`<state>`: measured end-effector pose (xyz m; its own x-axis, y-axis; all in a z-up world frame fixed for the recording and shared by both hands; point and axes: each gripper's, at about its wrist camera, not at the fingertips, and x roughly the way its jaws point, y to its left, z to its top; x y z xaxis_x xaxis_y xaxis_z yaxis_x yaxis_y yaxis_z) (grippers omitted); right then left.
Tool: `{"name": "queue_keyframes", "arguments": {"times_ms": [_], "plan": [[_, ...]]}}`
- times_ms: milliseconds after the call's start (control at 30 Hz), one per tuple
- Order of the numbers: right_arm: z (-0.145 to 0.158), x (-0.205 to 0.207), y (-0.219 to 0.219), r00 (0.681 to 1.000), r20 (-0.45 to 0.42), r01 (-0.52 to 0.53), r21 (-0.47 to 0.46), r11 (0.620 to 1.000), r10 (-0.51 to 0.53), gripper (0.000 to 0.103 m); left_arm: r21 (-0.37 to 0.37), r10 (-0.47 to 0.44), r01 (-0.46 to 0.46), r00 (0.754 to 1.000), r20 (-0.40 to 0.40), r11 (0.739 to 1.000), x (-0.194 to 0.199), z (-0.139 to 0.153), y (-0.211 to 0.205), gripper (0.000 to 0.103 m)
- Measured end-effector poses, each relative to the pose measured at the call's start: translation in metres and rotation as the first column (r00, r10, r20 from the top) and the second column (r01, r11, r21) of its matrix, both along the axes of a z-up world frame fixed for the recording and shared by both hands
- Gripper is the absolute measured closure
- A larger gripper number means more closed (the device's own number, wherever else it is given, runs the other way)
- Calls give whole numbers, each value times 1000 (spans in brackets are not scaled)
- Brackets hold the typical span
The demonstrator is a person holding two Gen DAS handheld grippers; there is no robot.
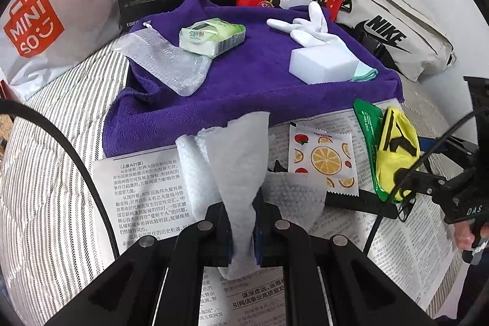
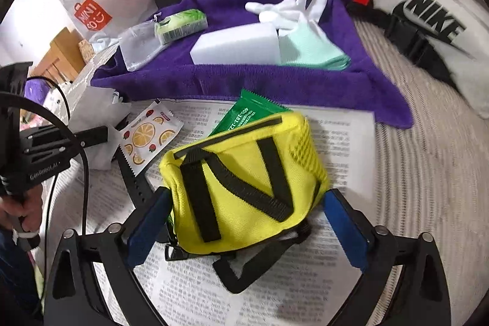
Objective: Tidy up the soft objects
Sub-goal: 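Lift the sheet with the left gripper while the right lifts the yellow pouch toward the towel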
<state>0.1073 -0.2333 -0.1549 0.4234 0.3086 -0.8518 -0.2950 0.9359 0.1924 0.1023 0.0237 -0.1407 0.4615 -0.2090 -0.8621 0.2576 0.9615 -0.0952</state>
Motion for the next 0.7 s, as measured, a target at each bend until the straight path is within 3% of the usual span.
{"name": "queue_keyframes", "arguments": {"times_ms": [167, 267, 700], "plan": [[-3, 5, 12, 998, 46, -29, -46, 999, 31, 0, 10, -5, 5, 1000, 4, 1000, 0, 0, -2, 93], [-3, 6, 13, 997, 73, -37, -27, 999, 39, 1, 19, -9, 9, 1000, 9, 1000, -2, 0, -3, 93], [9, -4, -7, 997, 72, -4, 80, 997, -2, 24, -11, -10, 10, 1000, -3, 1000, -5, 0, 1, 93]]}}
